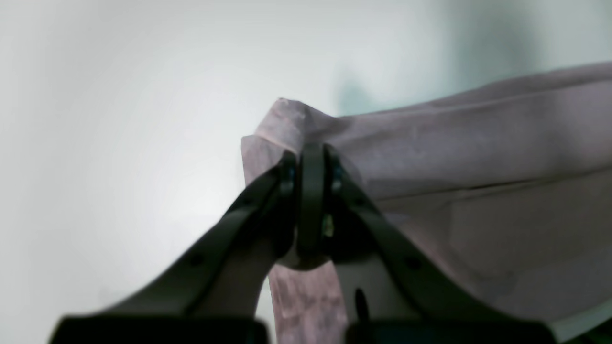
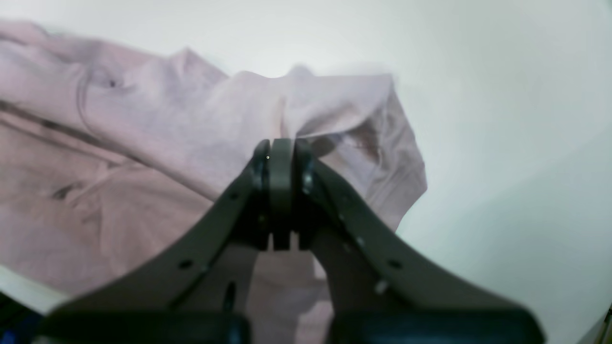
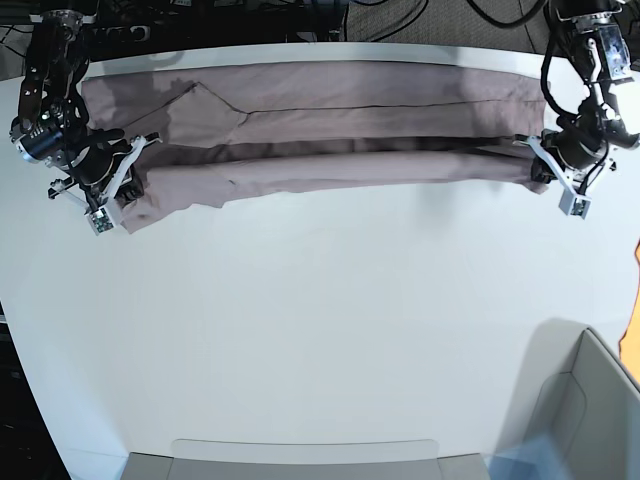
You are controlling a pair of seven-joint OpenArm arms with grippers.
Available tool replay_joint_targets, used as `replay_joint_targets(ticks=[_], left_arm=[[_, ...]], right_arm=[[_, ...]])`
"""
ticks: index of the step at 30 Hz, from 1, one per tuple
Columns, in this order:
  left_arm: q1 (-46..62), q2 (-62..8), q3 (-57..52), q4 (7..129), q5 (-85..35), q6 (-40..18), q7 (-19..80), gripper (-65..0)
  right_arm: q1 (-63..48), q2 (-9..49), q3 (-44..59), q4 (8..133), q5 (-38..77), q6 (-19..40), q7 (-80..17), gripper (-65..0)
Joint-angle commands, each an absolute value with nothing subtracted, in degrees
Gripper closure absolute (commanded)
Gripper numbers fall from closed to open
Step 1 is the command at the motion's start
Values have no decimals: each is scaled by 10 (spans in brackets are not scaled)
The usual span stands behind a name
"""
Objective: Fold the T-shirt properly
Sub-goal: 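Lift the hem with both grippers and fold it toward the collar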
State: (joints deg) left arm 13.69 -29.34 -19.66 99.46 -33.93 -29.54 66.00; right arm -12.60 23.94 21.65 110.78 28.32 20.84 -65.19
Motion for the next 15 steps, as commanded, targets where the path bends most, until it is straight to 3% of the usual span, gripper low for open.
replay_joint_targets(ticks=[1,5,10,15], left_arm=[[138,-304,-203,1005,-342,-293,654,0],[153,-304,-203,1005,-342,-293,654,0],[158,-304,-203,1006,-342,-294,654,0],[177,-304,-200,1006,-342,-294,654,0]], right_arm=[[-124,249,230,1120,284,209,-649,0],[-139,248,265,1127,284,212,-664,0],[-140,244,315,1153,281,291,-722,0],[-143,243,333,1155,279,305,-749,0]])
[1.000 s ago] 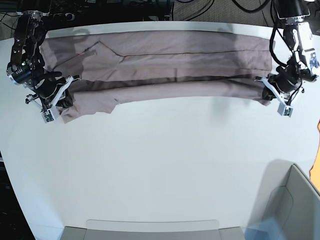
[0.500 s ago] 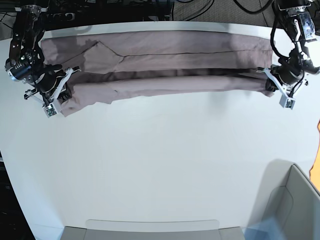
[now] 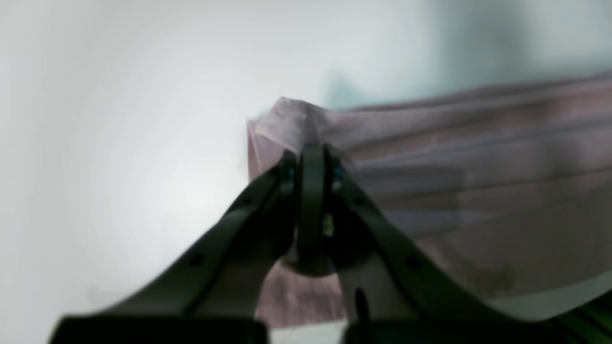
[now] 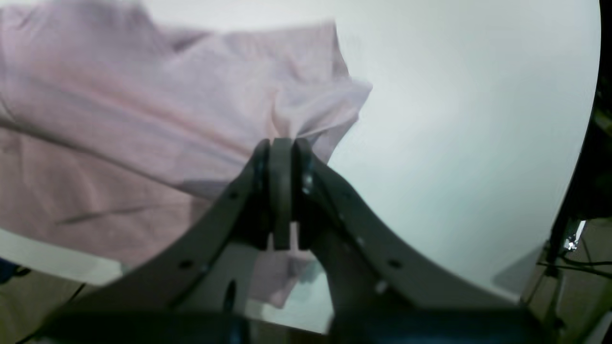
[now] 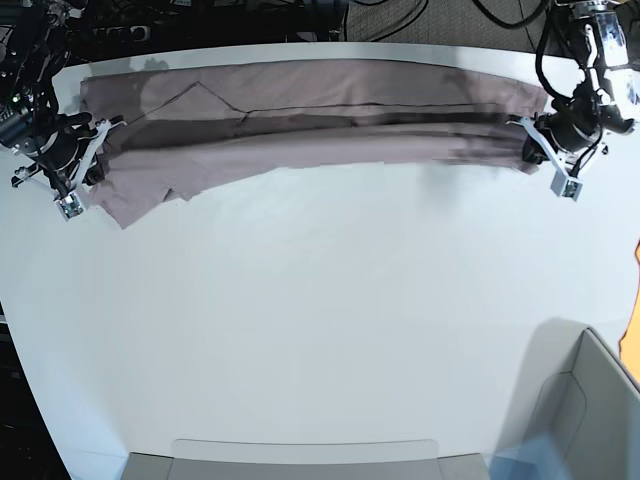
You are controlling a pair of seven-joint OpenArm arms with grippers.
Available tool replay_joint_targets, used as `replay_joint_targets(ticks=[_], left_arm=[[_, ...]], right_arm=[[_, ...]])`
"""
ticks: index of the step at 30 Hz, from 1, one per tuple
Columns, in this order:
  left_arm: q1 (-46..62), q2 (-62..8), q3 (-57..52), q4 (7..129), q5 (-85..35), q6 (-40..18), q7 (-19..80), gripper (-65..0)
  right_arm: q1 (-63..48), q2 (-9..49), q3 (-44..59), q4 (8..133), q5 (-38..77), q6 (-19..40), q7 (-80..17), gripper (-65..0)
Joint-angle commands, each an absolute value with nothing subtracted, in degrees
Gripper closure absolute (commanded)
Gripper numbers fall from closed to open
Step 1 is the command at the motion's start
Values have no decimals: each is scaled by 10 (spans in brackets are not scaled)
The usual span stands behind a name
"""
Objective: Fold the T-shirt properly
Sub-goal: 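Lift the hem with both grippers and fold it toward the collar, then lower the hem onto the folded collar edge with both grippers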
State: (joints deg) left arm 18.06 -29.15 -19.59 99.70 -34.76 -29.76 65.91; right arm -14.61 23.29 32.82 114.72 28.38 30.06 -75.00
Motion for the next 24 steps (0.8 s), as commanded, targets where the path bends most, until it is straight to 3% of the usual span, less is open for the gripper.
replay_joint_targets(ticks=[1,14,18,20,24], left_arm=[[178,-304,-198,1006,-342,-294,654,0],[218,-304,-200,1006,-342,-294,648,0],[230,-304,-201,1033,-342,-294,646,-154],[236,-304,-202,1047,-342,-294,646,-204],[237,-305,-202,1051,-342,-294,647,-199]], right_arm=[[-152,243,332,1155,279,305,-749,0],[-204,233,311,1150,278,307,-746,0],[-204,233,296,1150,278,307,-746,-4],[-204,232,296,1150,278,307,-745,-54],[-202,231,295,1150,280,307,-745,-139]])
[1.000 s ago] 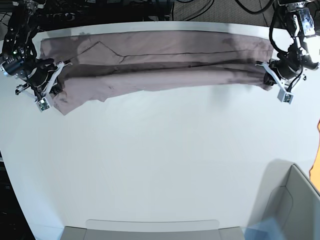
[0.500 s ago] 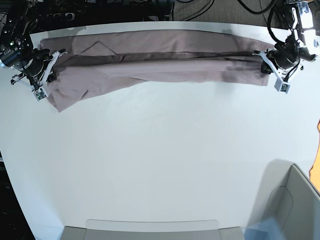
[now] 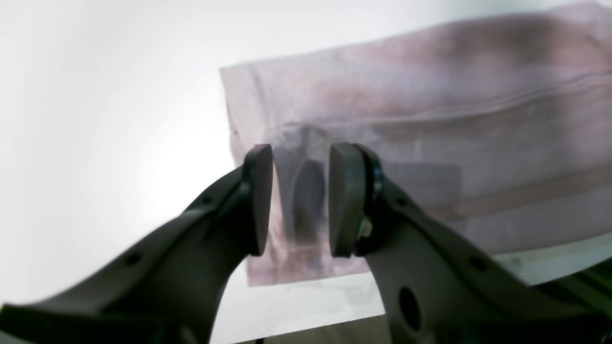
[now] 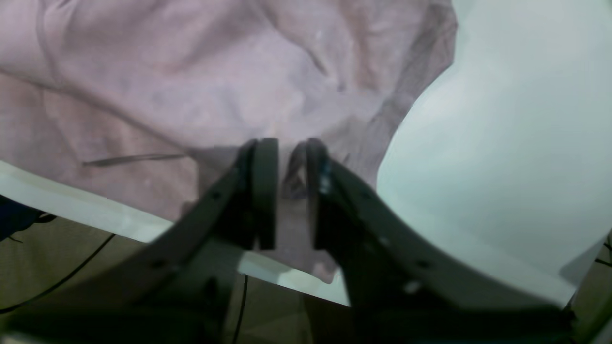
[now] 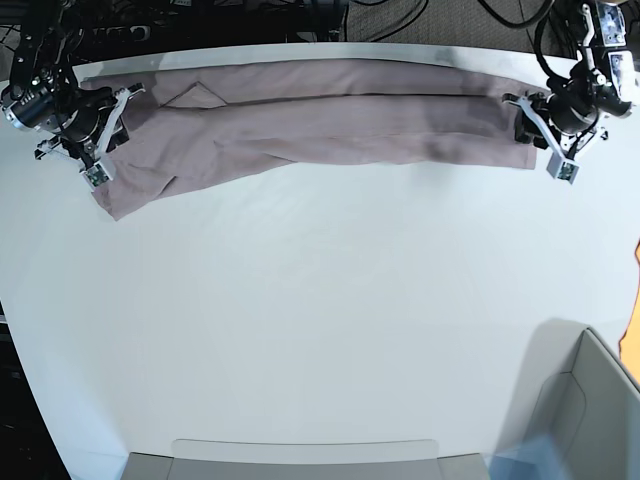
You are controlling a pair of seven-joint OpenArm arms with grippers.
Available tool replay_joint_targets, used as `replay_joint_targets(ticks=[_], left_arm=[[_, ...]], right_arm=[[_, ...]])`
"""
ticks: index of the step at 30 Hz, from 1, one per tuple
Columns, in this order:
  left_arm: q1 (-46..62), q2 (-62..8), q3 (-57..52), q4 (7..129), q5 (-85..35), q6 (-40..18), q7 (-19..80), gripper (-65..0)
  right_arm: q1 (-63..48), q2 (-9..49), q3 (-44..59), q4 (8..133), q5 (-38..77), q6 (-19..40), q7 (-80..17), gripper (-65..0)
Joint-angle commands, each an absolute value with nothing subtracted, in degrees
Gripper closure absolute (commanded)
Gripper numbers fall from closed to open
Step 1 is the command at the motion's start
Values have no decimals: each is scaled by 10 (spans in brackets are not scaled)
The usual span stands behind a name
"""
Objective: Fold the T-shirt properly
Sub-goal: 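Lower the hem onto the folded collar edge with both grippers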
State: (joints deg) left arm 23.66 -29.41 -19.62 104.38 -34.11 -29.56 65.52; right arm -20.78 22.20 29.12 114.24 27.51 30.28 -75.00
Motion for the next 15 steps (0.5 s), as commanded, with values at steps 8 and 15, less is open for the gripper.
replay_joint_targets(ticks=[8,15], left_arm=[[238,-308,-200,1052,-339,-288,618,-199],[247,-308,-201,1047,-339,-287,586,-199]], right_arm=[[-202,232,295,1150,279,308,-745,-179],[-202,232,295,1150,282,308,-745,-179]])
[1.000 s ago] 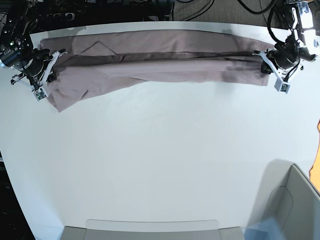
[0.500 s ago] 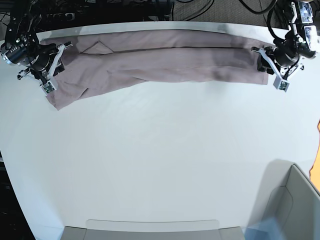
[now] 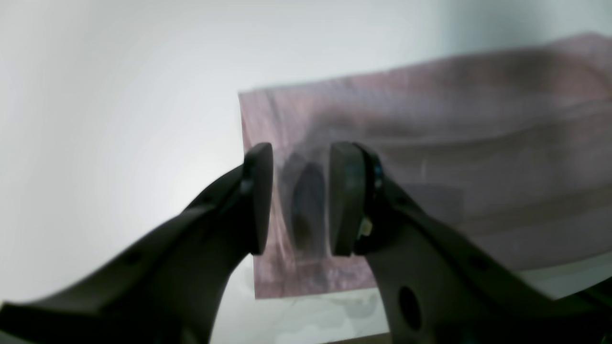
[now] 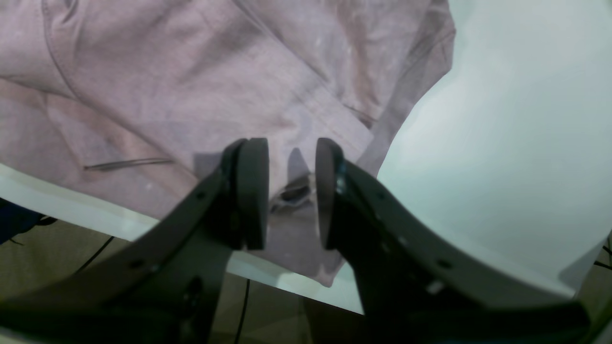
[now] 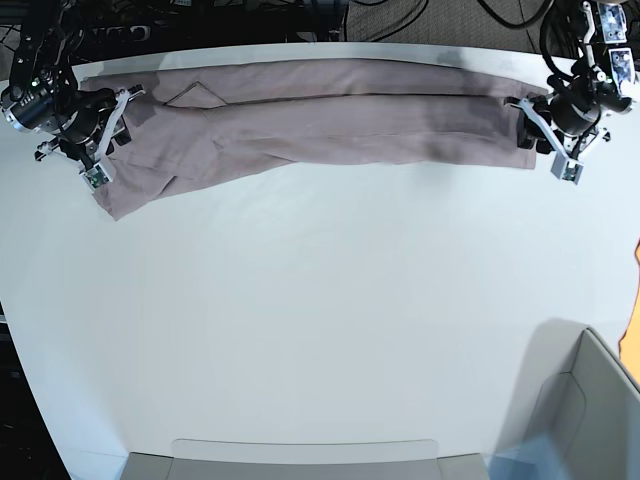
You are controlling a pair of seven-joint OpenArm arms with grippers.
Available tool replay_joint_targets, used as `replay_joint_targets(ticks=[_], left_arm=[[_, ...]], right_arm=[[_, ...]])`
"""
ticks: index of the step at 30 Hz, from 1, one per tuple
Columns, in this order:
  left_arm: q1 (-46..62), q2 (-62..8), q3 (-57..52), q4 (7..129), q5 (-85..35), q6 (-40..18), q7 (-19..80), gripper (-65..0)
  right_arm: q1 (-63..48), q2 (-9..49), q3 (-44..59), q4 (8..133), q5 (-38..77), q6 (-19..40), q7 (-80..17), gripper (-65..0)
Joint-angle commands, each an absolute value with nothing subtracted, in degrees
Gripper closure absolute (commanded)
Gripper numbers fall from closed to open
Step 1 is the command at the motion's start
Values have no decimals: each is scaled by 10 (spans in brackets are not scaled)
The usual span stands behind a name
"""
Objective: Fold the T-shirt properly
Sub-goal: 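Lower the hem onto the folded collar edge with both grippers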
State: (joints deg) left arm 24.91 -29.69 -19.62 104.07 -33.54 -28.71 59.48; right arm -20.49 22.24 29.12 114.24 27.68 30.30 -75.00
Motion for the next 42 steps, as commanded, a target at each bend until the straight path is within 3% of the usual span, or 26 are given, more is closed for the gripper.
replay_joint_targets(ticks=[1,15,26,42], left_arm=[[247,-308,-201,1045,-339,-287,586,-199],[247,-313,-197,970,-291,-288,583,-201],[247,-315,-197,897,-334,-293,566,-201],[244,-327,-255,977,-359,-293,623,-202]], right_arm=[[-202,232,294,1150,282,308,-745,-179],[-200,233,259,1150,280,308,-745,-179],[-200,237,256,1150,279,308,-744,-177],[-192,236,255,1150,279,308,-745,-179]])
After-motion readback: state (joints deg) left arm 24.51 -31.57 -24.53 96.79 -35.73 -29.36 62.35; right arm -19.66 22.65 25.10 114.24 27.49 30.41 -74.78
